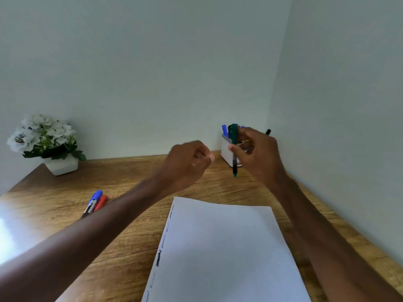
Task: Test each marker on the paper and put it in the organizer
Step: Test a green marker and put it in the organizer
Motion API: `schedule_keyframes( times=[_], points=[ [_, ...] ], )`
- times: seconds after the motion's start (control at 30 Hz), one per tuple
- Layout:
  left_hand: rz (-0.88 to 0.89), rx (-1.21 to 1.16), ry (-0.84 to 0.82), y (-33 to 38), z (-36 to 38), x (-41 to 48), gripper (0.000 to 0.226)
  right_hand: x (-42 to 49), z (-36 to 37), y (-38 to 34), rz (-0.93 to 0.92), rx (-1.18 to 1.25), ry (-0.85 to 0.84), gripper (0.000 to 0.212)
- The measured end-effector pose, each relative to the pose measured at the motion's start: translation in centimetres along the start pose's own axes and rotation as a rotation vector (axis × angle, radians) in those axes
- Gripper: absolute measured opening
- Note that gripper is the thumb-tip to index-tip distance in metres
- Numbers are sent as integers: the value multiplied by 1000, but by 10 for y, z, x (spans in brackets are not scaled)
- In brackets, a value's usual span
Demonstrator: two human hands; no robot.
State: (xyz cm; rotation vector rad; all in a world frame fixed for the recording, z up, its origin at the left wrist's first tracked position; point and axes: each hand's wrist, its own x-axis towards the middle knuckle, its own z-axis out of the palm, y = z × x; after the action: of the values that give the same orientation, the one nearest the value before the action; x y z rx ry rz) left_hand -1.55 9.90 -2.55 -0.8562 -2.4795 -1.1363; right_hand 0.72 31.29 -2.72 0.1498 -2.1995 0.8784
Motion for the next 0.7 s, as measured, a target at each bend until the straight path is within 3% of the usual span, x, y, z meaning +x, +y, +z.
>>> schedule_keyframes(
  times=[0.13, 0.27, 0.5, 0.7],
  points=[
    [-3, 325, -404, -3, 36, 23, 36, 7, -22, 27, 58, 1, 190, 69],
    [40, 581, -638, 3, 58, 39, 42, 12, -31, 40, 73, 24, 326, 55],
    [80, 612, -717, 0, 60, 55, 47, 41, -39, 48, -30, 39, 493, 31],
    [102, 586, -712, -4, 59, 54, 48, 74, -38, 56, -72, -60, 442, 30]
  ],
)
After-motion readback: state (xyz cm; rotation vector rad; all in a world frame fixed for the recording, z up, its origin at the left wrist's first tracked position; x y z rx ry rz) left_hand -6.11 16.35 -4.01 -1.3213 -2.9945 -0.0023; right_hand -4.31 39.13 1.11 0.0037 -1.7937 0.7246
